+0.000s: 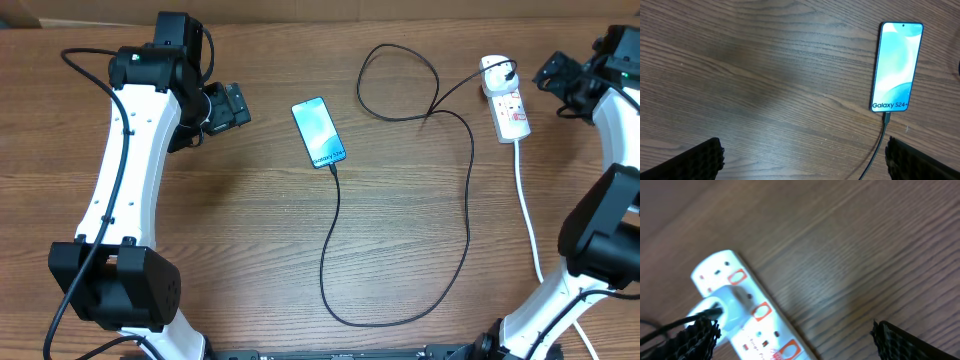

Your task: Plug charger to phone and switch on socket

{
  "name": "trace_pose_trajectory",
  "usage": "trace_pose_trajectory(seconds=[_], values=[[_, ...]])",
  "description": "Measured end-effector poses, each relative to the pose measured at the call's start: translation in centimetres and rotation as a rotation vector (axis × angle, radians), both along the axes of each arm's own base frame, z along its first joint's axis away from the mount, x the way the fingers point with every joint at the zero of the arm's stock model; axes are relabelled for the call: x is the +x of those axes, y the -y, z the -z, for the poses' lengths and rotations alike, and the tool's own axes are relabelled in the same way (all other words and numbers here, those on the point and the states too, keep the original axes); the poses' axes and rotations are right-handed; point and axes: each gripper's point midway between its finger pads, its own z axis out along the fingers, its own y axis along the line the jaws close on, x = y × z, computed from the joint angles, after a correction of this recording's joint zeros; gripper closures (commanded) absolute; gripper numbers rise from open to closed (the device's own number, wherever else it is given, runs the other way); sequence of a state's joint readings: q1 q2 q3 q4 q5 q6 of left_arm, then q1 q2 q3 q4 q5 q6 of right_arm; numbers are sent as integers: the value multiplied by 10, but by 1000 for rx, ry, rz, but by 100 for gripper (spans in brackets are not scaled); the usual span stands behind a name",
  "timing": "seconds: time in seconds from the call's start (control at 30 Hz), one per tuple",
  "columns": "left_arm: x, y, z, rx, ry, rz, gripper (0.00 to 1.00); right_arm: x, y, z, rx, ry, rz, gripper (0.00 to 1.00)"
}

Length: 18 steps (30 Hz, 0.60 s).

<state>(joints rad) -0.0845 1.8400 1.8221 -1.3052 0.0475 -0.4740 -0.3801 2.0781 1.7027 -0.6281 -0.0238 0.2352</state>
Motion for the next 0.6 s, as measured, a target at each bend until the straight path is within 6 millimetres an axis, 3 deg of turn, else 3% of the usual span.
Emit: trace_pose_trajectory(seconds=[0.37,0.6], values=[[0,0,0,0,0,0,0,-1,5,49,-42,-100,-59,0],[0,0,0,0,0,0,0,-2,4,70,-30,-133,-73,0]])
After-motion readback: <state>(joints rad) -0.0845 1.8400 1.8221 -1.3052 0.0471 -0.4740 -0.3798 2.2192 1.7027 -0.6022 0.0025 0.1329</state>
